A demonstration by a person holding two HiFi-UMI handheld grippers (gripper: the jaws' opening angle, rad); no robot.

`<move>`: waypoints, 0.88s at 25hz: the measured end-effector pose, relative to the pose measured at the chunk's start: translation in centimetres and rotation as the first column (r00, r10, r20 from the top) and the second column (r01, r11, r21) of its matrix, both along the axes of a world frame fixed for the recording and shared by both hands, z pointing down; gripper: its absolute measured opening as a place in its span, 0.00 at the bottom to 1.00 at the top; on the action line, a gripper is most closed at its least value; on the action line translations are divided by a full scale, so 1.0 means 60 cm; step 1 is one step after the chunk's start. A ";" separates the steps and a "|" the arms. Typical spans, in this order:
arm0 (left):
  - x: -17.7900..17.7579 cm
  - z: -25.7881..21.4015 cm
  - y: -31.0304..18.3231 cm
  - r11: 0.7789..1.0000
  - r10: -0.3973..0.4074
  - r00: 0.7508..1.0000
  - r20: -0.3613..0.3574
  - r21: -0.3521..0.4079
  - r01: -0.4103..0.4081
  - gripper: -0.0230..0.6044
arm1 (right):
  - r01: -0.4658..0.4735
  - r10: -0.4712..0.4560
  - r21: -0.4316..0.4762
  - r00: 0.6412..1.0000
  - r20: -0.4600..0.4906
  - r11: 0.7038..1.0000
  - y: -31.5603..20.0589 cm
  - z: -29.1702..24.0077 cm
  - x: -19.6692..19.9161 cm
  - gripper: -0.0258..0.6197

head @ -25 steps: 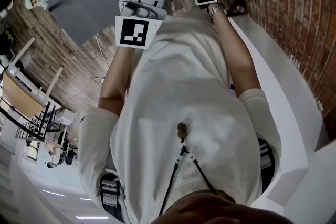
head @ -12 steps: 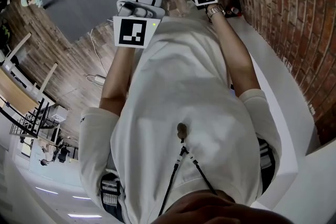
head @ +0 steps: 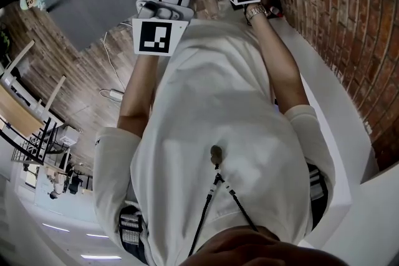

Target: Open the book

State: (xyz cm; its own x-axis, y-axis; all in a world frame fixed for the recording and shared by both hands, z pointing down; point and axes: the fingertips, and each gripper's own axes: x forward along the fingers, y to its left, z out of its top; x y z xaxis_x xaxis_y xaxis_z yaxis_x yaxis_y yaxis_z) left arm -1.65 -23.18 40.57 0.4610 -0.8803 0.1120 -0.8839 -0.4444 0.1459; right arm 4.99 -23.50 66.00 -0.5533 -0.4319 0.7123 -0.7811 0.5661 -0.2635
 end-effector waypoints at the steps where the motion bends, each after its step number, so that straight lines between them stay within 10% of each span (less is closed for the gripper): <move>1: 0.004 0.000 0.001 1.000 0.001 1.000 0.000 -0.001 -0.001 0.07 | -0.005 0.005 -0.001 1.000 0.002 1.000 0.000 -0.001 0.006 0.11; 22: 0.101 0.002 -0.001 1.000 0.025 1.000 -0.012 0.005 -0.025 0.07 | -0.115 0.117 -0.042 0.992 0.042 0.992 -0.014 -0.005 0.133 0.11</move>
State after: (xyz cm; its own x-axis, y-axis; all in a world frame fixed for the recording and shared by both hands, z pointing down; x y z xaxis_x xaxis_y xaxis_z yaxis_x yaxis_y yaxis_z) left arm 4.40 -23.23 40.71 0.4843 -0.8690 0.1018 -0.8706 -0.4672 0.1539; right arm 12.98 -24.35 65.71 -0.5320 -0.4672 0.7062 -0.8282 0.4605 -0.3193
